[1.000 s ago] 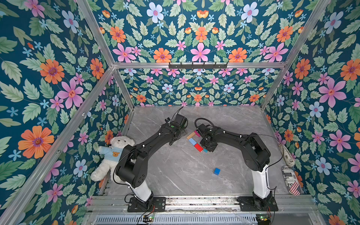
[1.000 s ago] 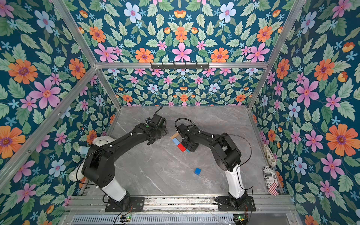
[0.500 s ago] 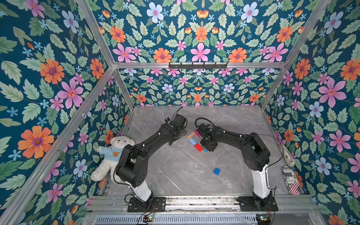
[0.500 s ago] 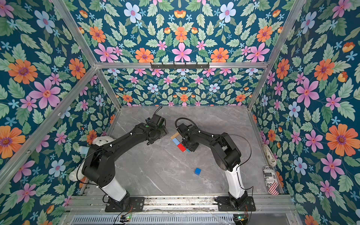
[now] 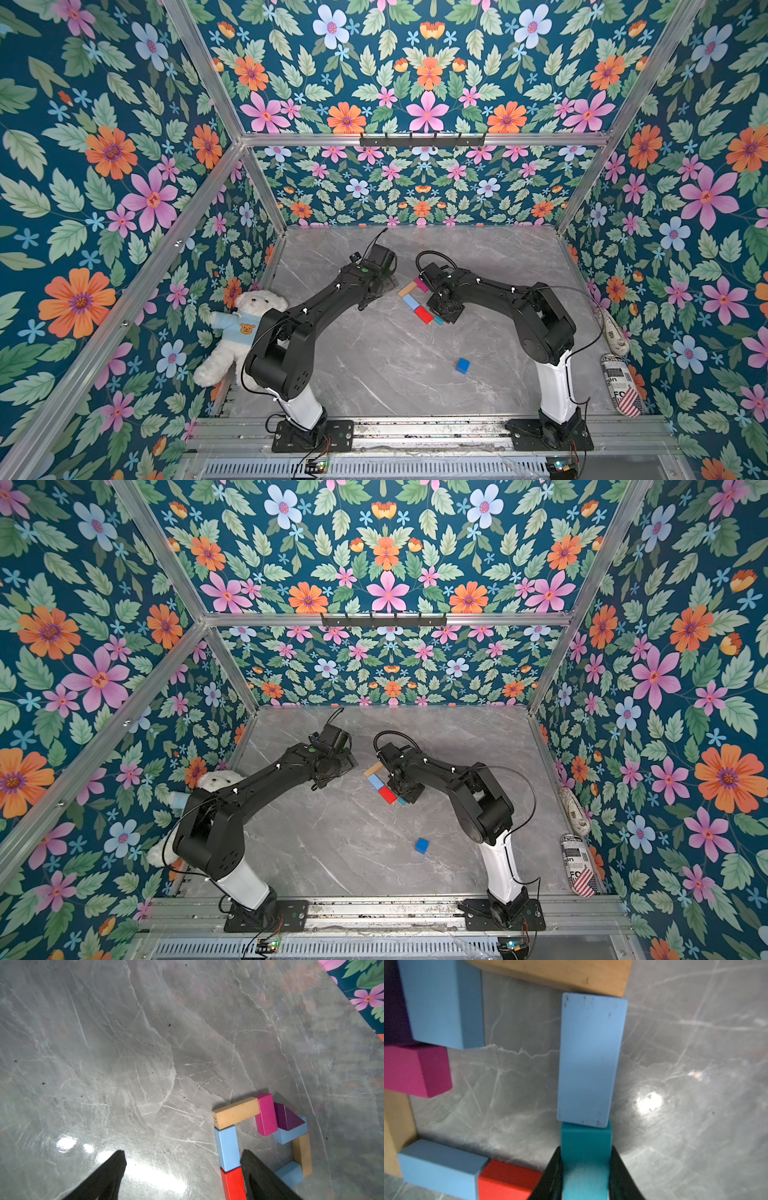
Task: Assemble a heart with building blocks
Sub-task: Assemble the building block at the center of the board.
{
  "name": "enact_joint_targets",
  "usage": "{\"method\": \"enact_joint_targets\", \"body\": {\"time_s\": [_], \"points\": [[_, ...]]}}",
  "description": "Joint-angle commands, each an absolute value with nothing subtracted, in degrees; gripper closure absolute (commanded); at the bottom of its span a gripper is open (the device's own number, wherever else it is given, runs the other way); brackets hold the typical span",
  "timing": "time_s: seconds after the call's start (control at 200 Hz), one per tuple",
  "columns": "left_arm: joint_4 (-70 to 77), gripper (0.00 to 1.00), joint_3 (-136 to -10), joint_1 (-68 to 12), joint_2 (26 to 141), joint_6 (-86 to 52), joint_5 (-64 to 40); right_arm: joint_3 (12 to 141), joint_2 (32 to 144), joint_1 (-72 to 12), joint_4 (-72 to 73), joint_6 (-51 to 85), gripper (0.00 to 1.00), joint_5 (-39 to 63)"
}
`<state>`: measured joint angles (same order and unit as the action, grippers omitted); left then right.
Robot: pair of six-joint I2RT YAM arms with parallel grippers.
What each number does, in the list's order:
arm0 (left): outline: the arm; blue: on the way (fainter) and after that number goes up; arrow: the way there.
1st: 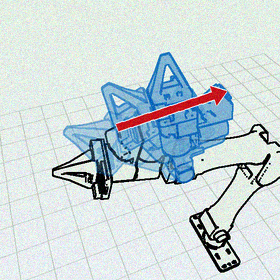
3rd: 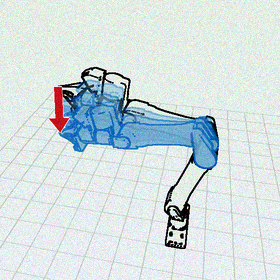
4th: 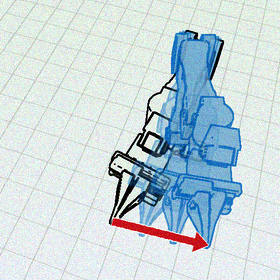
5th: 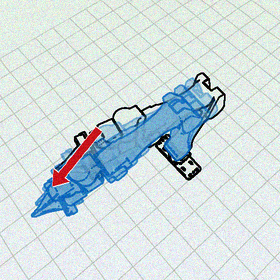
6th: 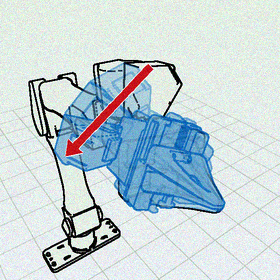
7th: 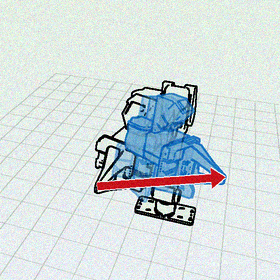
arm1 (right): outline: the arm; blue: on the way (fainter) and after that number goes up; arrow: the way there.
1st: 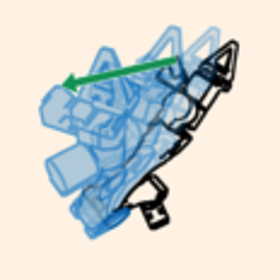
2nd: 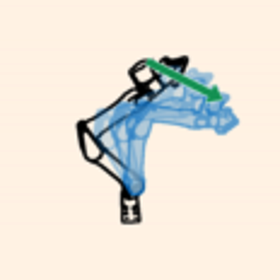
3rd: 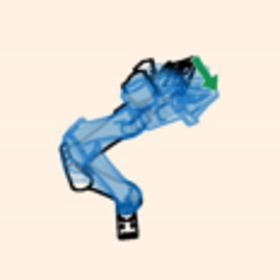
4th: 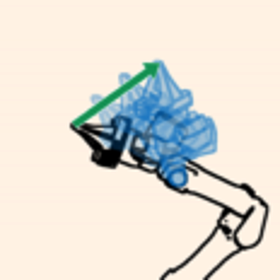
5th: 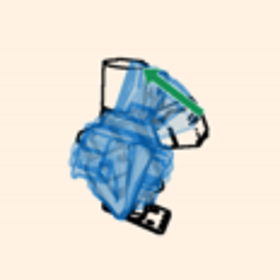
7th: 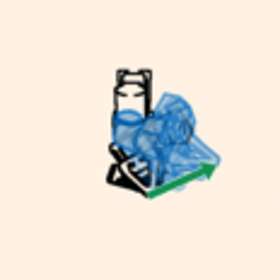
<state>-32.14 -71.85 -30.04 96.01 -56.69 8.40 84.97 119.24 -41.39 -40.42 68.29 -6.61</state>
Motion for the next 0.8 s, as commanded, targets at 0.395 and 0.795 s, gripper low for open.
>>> {"method": "enact_joint_targets", "body": {"time_s": [0.395,0.795], "points": [[-31.3,0.10,-70.9,-29.8,95.0,-55.9,8.4,83.5,120.5,-41.1,-39.2,68.9,0.51,-4.6],[-30.9,0.10,-70.8,-29.8,94.5,-55.9,8.5,83.5,117.7,-41.1,-38.8,67.5,0.33,-6.4]]}}
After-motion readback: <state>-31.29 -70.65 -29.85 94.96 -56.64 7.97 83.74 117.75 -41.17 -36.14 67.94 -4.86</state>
